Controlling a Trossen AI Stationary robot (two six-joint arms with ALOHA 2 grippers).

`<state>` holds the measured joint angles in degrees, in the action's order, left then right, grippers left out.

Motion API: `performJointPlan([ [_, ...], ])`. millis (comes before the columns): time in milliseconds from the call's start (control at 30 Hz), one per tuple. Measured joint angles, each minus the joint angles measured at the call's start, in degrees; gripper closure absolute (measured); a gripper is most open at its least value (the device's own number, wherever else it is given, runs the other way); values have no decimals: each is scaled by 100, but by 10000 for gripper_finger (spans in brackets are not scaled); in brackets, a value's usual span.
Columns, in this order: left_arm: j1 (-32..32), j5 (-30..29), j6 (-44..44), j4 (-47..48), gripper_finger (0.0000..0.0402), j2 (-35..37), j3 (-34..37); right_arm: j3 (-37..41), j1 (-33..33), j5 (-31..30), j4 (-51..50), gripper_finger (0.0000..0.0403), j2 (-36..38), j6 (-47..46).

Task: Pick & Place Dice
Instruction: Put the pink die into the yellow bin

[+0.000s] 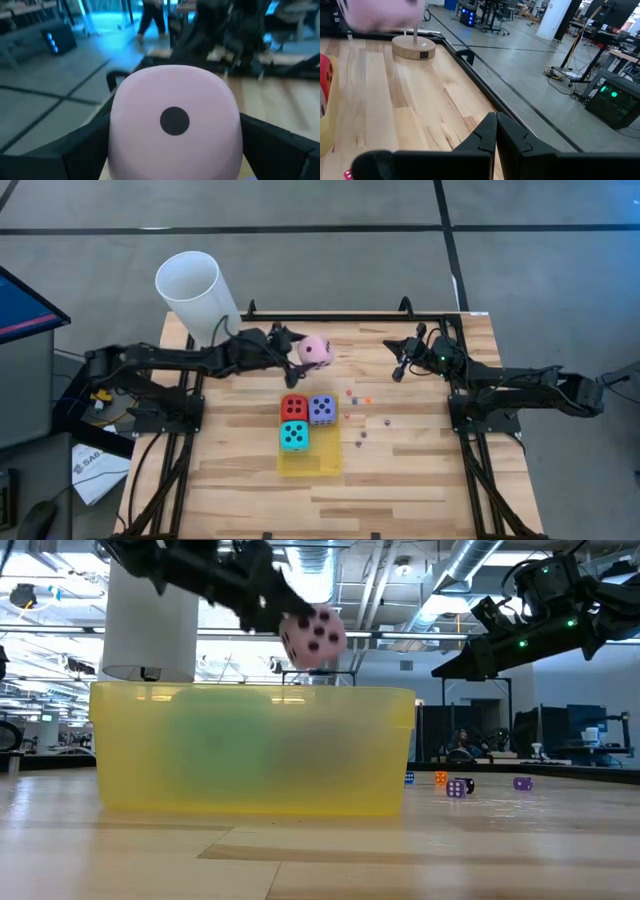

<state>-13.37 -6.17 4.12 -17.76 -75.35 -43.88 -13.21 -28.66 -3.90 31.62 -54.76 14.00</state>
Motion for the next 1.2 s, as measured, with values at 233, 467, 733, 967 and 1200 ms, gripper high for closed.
performJointPlan([
  [233, 368, -60, -4, 27, 14, 570, -2, 0, 0, 0, 4, 397, 1, 0],
  [467, 1103, -890, -14, 28, 16, 519, -2, 0, -1, 0, 9, 397, 0, -2],
  [733, 1809, -1418, -410, 8, 22, 520, -2, 0, -1, 0, 9, 397, 0, -2],
  [967, 2265, -1822, -508, -108, 23, 302, -2, 0, 8, 0, 9, 397, 2, -4],
  [1200, 2629, -1836, -807, -575, 23, -201, -3, 0, 8, 0, 9, 397, 0, -242],
])
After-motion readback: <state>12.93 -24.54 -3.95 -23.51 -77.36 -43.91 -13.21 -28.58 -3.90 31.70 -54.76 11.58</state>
